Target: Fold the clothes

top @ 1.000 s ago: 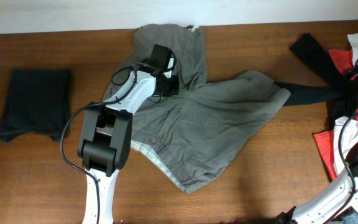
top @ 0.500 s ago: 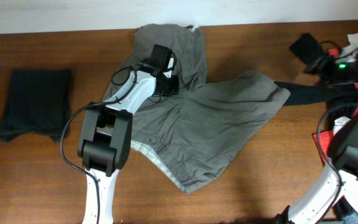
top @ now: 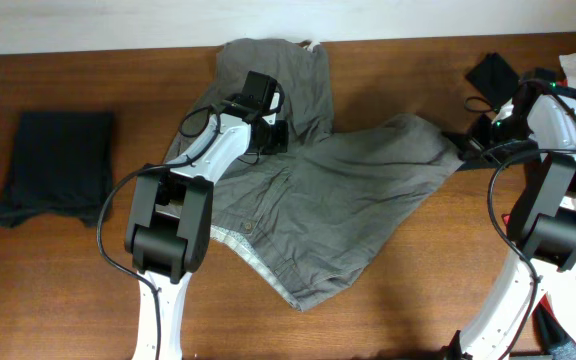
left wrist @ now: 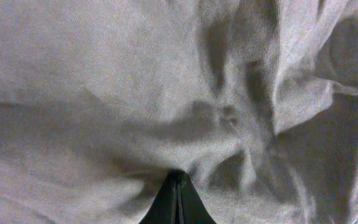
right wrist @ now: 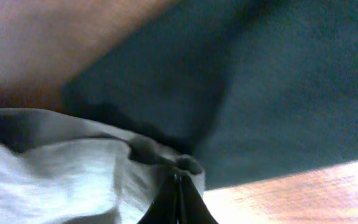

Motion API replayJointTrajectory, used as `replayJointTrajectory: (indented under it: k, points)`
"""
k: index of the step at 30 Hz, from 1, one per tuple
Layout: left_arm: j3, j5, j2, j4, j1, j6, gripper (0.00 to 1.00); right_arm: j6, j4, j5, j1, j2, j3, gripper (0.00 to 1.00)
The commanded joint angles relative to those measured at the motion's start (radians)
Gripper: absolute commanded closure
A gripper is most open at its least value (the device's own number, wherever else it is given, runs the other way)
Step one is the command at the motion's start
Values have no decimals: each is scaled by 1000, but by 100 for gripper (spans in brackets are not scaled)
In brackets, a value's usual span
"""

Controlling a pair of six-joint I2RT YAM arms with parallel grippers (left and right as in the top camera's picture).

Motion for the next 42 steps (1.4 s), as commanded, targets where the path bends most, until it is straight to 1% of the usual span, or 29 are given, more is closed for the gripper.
replayJointTrajectory:
  k: [1, 8, 11, 17, 20, 25, 28, 34, 42]
  points:
    - [-3, -26, 47, 2, 2, -6, 98, 15, -26, 79, -2, -1, 2, 96]
    - [-3, -26, 47, 6, 2, -6, 98, 13, -77, 168, -2, -1, 2, 96]
    - [-3, -26, 47, 6, 2, -6, 99, -34, -55, 137, -6, -1, 2, 96]
    - [-3, -26, 47, 6, 2, -6, 99, -34, -77, 139, -15, 1, -22, 96]
    - [-3, -26, 47, 6, 2, -6, 99, -28, -34, 138, -13, 1, -64, 96]
    - [-3, -25, 47, 5, 2, -6, 99, -3, 110, 103, -13, 2, -137, 96]
    - [-3, -26, 47, 6, 2, -6, 99, 45, 205, 101, -13, 2, -187, 96]
    - [-3, -26, 47, 6, 2, -6, 98, 60, 491, 101, -5, 3, -282, 96]
    - [-3, -26, 47, 6, 2, -6, 98, 60, 795, 148, -4, 46, -298, 96]
